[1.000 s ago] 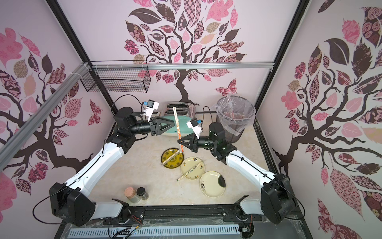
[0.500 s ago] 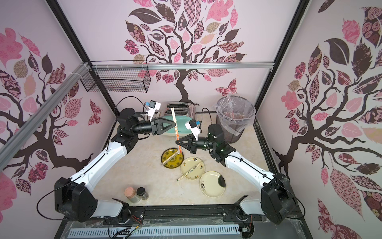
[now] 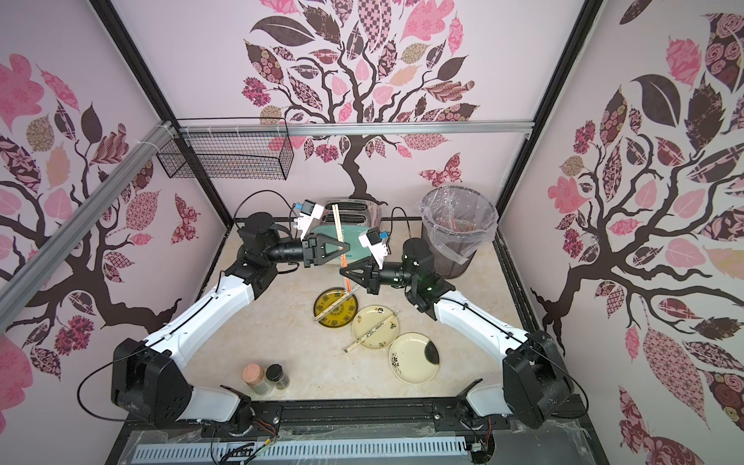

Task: Remove the packaging of disposable chopsticks
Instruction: Remove the packet bag from the disposable chopsticks.

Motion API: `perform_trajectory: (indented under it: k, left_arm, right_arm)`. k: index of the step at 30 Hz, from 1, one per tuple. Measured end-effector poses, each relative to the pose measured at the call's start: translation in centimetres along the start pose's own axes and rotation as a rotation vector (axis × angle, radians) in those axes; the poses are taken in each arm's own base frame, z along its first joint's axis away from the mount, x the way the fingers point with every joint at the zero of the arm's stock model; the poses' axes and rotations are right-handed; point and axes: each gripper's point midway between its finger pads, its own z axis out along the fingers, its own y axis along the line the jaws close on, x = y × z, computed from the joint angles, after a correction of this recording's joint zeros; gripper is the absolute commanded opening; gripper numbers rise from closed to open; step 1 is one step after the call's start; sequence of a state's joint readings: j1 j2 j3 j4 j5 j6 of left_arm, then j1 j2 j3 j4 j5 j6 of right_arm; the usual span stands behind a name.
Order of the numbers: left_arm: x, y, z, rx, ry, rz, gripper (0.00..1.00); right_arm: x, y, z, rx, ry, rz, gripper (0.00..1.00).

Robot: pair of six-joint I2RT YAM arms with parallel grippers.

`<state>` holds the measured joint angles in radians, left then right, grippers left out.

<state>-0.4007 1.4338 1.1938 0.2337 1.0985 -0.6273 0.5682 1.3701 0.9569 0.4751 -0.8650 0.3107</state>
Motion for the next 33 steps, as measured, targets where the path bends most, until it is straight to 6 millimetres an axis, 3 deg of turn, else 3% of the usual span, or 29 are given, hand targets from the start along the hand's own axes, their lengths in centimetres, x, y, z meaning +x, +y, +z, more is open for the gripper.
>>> perform_trajectory:
  k: [5,9,14,19,24,30,33]
  left_arm:
    - [1.0,0.2,0.6,0.007,0.033,-0.005,0.22]
    - [0.6,-0.3,0.3,-0.008,0.018,0.032,0.38]
    - [-2.0,-1.8,-0.7,-0.046,-0.031,0.089,0.56]
    - [-5.2,-3.8,-1.3,-0.06,-0.08,0.167,0.57]
    - [-6.8,-4.3,-1.4,-0.071,-0.105,0.193,0.37]
    - [-6.5,-3.4,-1.2,-0.084,-0.102,0.169,0.16]
    - [-6.2,-3.3,-1.0,-0.079,-0.1,0.173,0.14]
  right_arm:
    - [-0.7,0.1,0.0,0.005,-0.012,-0.013,0.0]
    - [-2.1,0.6,0.1,-0.006,-0.03,-0.044,0.0]
    - [-2.8,1.4,-0.1,-0.024,-0.042,-0.089,0.0]
    - [-2.3,1.7,-0.5,-0.026,-0.037,-0.096,0.0]
    - [-1.8,2.0,-0.8,-0.028,-0.034,-0.096,0.0]
    - [-1.4,1.6,-0.8,-0.022,-0.033,-0.064,0.0]
    - [-1.4,1.4,-0.6,-0.018,-0.035,-0.048,0.0]
